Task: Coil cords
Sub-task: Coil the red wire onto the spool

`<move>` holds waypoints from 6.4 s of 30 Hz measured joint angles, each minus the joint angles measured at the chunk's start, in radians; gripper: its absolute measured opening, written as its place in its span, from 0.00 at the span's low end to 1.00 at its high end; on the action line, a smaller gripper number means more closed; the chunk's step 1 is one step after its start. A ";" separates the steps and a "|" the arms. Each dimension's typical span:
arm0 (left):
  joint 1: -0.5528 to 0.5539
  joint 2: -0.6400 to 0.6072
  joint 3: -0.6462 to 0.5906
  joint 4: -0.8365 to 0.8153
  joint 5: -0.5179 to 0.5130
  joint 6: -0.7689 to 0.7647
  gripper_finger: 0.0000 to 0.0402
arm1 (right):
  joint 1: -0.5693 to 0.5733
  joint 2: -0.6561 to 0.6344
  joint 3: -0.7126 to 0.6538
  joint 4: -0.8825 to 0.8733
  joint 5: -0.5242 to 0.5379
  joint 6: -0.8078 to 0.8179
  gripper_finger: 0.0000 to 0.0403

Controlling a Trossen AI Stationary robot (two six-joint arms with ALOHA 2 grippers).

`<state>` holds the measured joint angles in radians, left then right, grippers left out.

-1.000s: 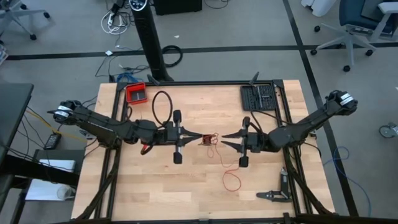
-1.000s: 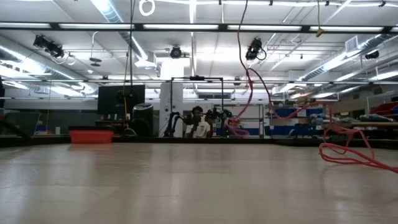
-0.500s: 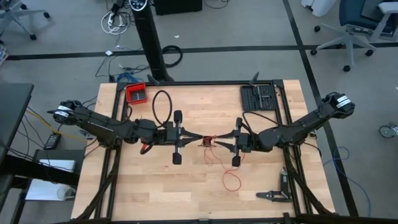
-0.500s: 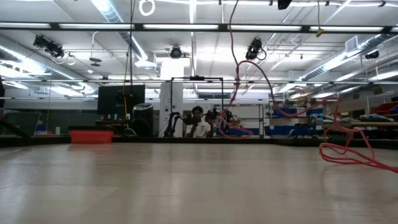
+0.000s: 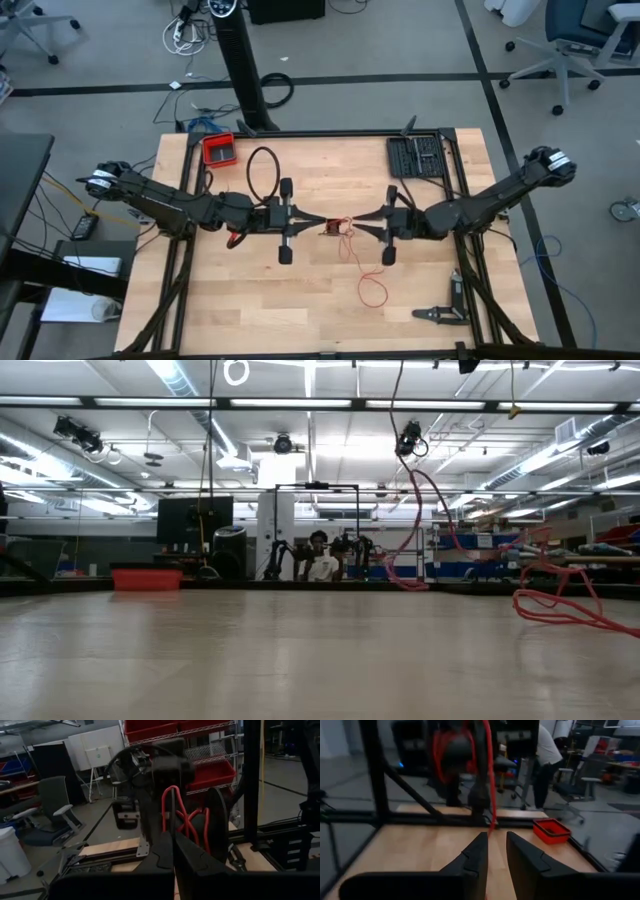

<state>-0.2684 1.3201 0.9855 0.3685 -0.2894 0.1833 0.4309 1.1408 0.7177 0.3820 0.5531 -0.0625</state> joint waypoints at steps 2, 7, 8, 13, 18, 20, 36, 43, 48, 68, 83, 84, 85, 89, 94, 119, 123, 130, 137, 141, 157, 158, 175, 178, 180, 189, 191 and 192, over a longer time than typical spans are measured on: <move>0.000 0.000 0.000 -0.001 -0.001 0.000 0.00 | 0.000 -0.018 0.000 0.002 -0.028 0.015 0.16; 0.000 0.000 0.000 -0.001 -0.001 0.000 0.00 | -0.002 -0.015 0.000 0.018 -0.057 0.017 0.14; 0.000 0.000 0.000 -0.001 -0.001 0.000 0.00 | -0.004 -0.013 0.000 0.016 -0.057 0.017 0.14; 0.000 0.003 0.000 -0.001 -0.001 0.000 0.00 | -0.023 -0.014 0.000 0.037 -0.057 0.005 0.14; 0.000 0.003 0.000 -0.001 -0.001 0.000 0.00 | -0.030 -0.013 0.000 0.065 -0.073 -0.026 0.13; 0.000 0.003 0.000 -0.001 -0.007 0.002 0.00 | -0.036 -0.014 0.000 0.073 -0.095 -0.025 0.14; 0.002 0.003 0.000 0.024 -0.029 0.018 0.00 | -0.065 0.001 0.000 0.118 -0.112 -0.074 0.13; 0.002 0.003 0.000 0.035 -0.030 0.019 0.00 | -0.080 0.048 0.000 0.172 -0.108 -0.119 0.14; 0.002 0.003 0.000 0.031 -0.030 0.018 0.00 | -0.080 0.052 0.000 0.173 -0.101 -0.133 0.06; 0.002 0.005 -0.002 0.122 -0.157 0.044 0.00 | -0.053 0.051 0.001 0.008 -0.049 0.013 0.01; 0.005 0.182 -0.010 0.232 -0.117 0.024 0.00 | -0.044 0.065 0.000 -0.228 -0.078 0.219 0.12; 0.006 0.187 -0.010 0.231 -0.117 0.027 0.00 | -0.039 0.063 0.000 -0.264 -0.078 0.249 0.14; 0.006 0.191 -0.010 0.228 -0.117 0.030 0.00 | -0.033 0.058 0.000 -0.300 -0.079 0.273 0.15; 0.006 0.192 -0.010 0.224 -0.117 0.050 0.00 | -0.019 0.002 0.000 -0.430 -0.107 0.344 0.18; 0.006 0.192 -0.010 0.202 -0.117 0.056 0.00 | 0.013 -0.090 0.000 -0.424 -0.108 0.308 0.19; 0.104 0.336 -0.010 0.340 0.108 -0.061 0.00 | 0.177 -0.125 0.000 -0.281 0.055 0.119 0.18; 0.103 0.336 -0.010 0.347 0.112 -0.064 0.00 | 0.167 -0.111 0.000 -0.241 0.092 0.068 0.18; 0.103 0.336 -0.010 0.347 0.111 -0.072 0.00 | 0.156 -0.103 0.000 -0.204 0.091 0.058 0.18; 0.103 0.336 -0.010 0.368 0.111 -0.088 0.00 | 0.121 -0.039 0.001 -0.165 0.078 0.051 0.18; 0.098 0.336 -0.010 0.367 0.107 -0.088 0.00 | 0.109 -0.020 0.001 -0.150 0.074 0.050 0.18; 0.097 0.337 -0.011 0.373 0.105 -0.113 0.00 | 0.098 -0.015 0.001 -0.156 0.072 0.046 0.01; 0.097 0.337 -0.011 0.368 0.106 -0.112 0.00 | 0.098 -0.015 0.001 -0.158 0.072 0.046 0.01; 0.096 0.314 -0.008 0.262 0.094 -0.120 0.27 | 0.136 -0.034 0.000 0.005 0.117 -0.075 0.00; 0.096 0.319 -0.008 0.286 0.123 -0.150 0.28 | 0.137 -0.031 0.000 0.084 0.115 -0.130 0.00; 0.096 0.325 -0.009 0.289 0.127 -0.169 0.28 | 0.131 -0.031 0.000 0.132 0.115 -0.169 0.00; 0.096 0.422 -0.008 0.424 0.114 -0.200 0.28 | 0.063 -0.029 0.000 0.213 0.022 -0.205 0.00; 0.096 0.443 -0.008 0.450 0.072 -0.204 0.28 | 0.057 -0.029 0.000 0.217 0.016 -0.205 0.00; 0.096 0.448 -0.008 0.455 0.046 -0.211 0.28 | 0.054 -0.029 0.000 0.217 0.007 -0.204 0.00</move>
<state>-0.1722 1.7678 0.9779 0.8235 -0.2430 -0.0277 0.4853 1.1122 0.7181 0.5988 0.5597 -0.2668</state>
